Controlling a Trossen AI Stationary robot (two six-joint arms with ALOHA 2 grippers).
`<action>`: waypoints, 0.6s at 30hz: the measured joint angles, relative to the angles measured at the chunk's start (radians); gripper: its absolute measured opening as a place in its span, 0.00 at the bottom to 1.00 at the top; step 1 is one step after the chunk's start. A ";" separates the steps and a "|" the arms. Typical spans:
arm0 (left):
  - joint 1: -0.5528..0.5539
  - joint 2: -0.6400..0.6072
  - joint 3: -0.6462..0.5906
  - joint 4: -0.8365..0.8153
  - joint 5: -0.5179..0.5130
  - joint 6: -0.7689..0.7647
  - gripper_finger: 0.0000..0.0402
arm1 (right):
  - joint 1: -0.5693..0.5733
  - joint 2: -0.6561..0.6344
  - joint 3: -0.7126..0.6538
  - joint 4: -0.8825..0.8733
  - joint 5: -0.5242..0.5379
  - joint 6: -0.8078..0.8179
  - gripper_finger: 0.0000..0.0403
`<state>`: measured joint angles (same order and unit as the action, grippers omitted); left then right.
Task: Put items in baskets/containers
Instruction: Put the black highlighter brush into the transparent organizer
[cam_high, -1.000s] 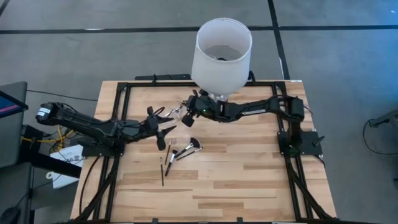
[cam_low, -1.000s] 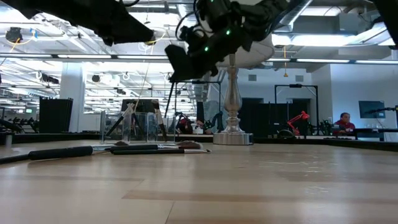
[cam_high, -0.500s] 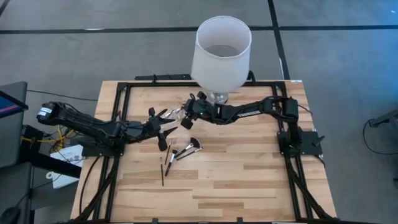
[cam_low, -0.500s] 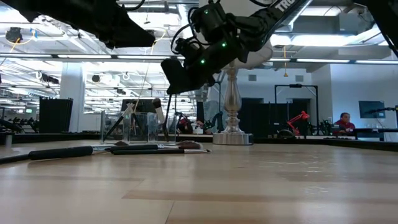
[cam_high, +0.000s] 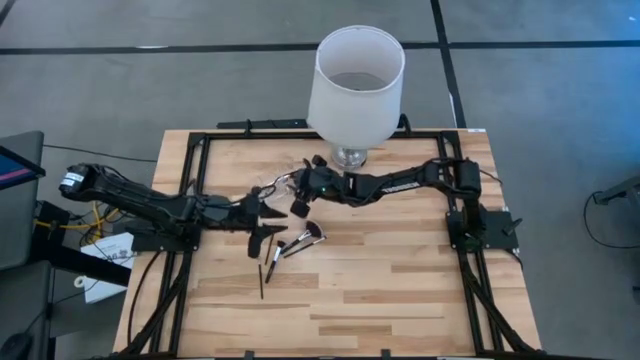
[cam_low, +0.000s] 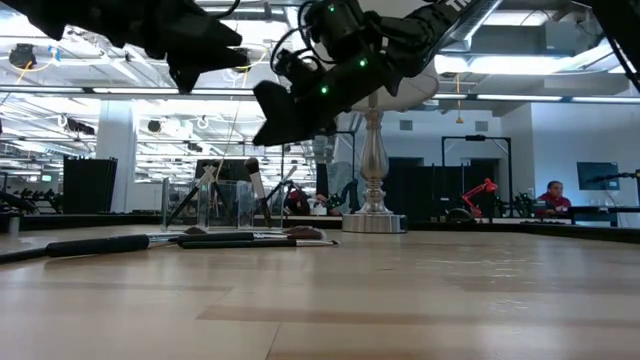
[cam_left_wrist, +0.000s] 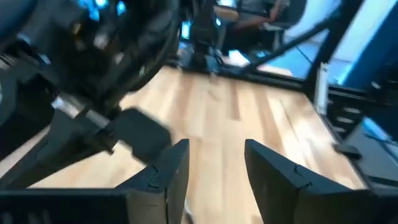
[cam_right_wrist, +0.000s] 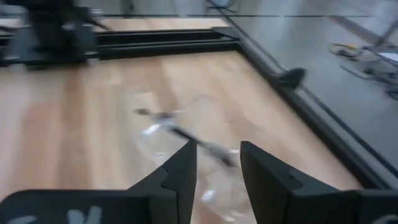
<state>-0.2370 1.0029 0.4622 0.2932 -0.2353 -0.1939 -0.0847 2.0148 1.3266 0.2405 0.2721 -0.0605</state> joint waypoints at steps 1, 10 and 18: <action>-0.008 0.008 0.000 -0.012 0.011 -0.016 0.37 | 0.013 -0.002 0.000 -0.001 -0.014 0.000 0.30; -0.093 0.251 0.000 -0.013 -0.034 -0.096 0.28 | 0.152 -0.185 0.000 -0.162 -0.037 -0.065 0.31; -0.080 0.522 0.000 0.180 -0.177 -0.093 0.31 | 0.250 -0.410 0.000 -0.423 -0.011 -0.016 0.31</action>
<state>-0.3169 1.5248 0.4622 0.4736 -0.4123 -0.2869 0.1652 1.6043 1.3266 -0.1827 0.2615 -0.0766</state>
